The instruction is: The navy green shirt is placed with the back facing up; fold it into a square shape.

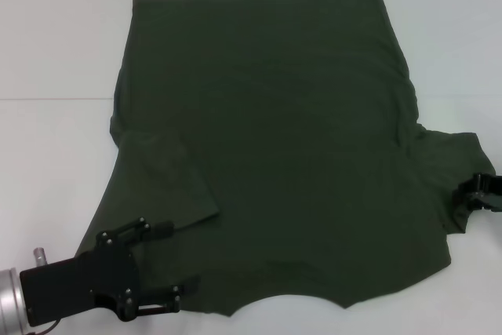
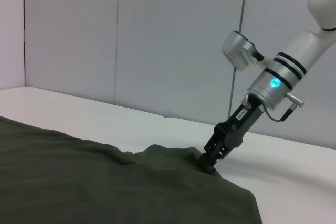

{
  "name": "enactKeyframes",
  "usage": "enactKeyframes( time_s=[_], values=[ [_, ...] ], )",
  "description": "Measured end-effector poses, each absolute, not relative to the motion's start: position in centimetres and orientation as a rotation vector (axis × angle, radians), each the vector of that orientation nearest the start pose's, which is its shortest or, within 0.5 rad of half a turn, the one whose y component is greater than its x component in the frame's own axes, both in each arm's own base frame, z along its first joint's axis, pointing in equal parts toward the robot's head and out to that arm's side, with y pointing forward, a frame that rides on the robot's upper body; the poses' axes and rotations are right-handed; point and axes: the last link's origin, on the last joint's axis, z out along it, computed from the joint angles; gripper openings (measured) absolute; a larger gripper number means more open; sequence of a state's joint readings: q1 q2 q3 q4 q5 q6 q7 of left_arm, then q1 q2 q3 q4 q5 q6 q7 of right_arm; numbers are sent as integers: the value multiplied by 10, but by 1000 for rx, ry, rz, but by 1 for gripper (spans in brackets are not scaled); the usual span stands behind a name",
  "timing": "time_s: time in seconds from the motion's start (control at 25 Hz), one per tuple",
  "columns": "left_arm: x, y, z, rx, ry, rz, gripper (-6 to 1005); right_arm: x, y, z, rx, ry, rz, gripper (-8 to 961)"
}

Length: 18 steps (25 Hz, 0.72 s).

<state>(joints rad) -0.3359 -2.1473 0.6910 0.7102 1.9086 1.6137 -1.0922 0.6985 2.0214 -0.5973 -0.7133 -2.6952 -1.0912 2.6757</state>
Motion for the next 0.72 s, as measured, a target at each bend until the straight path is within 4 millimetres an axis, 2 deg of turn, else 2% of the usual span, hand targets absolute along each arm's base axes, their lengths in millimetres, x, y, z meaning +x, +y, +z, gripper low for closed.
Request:
enactKeyframes(
  time_s=[0.04, 0.16, 0.56, 0.72],
  values=[
    [-289, 277, -10, -2630, -412, -770, 933, 325, 401, 47, -1762, 1778, 135, 495],
    [-289, 277, -10, -2629, -412, -770, 933, 325, 401, 47, -1761, 1778, 135, 261],
    [-288, 276, -9, -2626, -413, -782, 933, 323, 400, 45, -1785, 1760, 97, 239],
    [-289, 277, -7, -2616, -415, -788, 933, 323, 401, 46, -1788, 1757, 93, 116]
  ],
)
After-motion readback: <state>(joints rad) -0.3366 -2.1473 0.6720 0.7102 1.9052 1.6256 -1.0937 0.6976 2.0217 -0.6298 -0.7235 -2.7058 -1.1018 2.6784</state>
